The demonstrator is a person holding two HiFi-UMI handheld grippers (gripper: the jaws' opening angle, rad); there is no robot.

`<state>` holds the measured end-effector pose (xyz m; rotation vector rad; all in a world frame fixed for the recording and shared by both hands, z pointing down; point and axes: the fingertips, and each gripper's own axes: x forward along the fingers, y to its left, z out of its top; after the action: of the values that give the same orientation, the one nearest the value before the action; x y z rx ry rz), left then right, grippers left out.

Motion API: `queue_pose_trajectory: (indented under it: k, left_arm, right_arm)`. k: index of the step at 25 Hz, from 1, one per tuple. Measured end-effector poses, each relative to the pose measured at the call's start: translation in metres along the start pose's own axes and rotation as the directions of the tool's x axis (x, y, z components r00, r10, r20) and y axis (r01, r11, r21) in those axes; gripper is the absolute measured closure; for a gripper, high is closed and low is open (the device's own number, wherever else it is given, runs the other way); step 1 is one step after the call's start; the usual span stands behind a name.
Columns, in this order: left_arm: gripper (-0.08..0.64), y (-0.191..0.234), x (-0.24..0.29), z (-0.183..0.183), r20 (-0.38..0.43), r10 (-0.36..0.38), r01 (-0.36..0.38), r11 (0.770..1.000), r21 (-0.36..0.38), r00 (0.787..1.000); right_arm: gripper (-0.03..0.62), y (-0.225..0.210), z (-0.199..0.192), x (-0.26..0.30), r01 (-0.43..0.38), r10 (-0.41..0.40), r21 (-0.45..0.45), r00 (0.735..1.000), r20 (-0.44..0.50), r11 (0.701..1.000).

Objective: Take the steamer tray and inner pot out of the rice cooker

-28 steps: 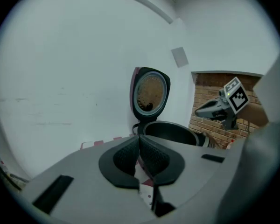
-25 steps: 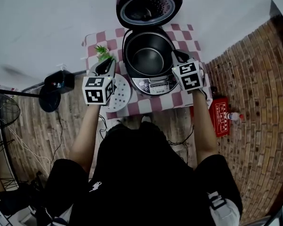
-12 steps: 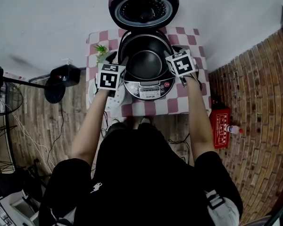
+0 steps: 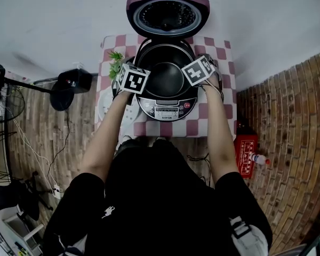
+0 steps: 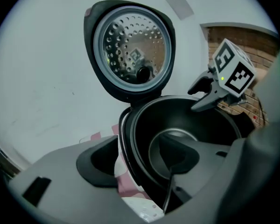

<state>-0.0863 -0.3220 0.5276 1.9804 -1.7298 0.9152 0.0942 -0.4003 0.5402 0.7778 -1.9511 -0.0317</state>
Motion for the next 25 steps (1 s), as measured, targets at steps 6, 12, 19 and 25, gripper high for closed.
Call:
queue_pose_trajectory:
  k: [6,12,19,25]
  left_arm:
    - [0.282,0.004,0.016,-0.004,-0.048,0.034,-0.032,0.998,0.047,0.998]
    - [0.281,0.009,0.031,-0.011,-0.117,0.058,-0.045,0.993,0.112,0.991]
    - [0.301,0.014,0.037,-0.019,-0.152,0.070,-0.048,0.989,0.143,0.986]
    - [0.307,0.015,0.044,-0.020,-0.181,0.058,-0.035,0.991,0.132,0.982]
  right_arm:
    - [0.325,0.002,0.004,0.019,0.054,-0.058,-0.096,0.997,-0.041,0.994]
    - [0.325,0.000,-0.004,0.037,0.055,-0.071,-0.127,0.990,-0.120,0.990]
    - [0.325,0.004,-0.006,0.044,0.022,-0.040,-0.117,0.987,-0.157,0.993]
    - [0.325,0.002,-0.009,0.051,0.002,-0.026,-0.124,0.981,-0.190,0.992]
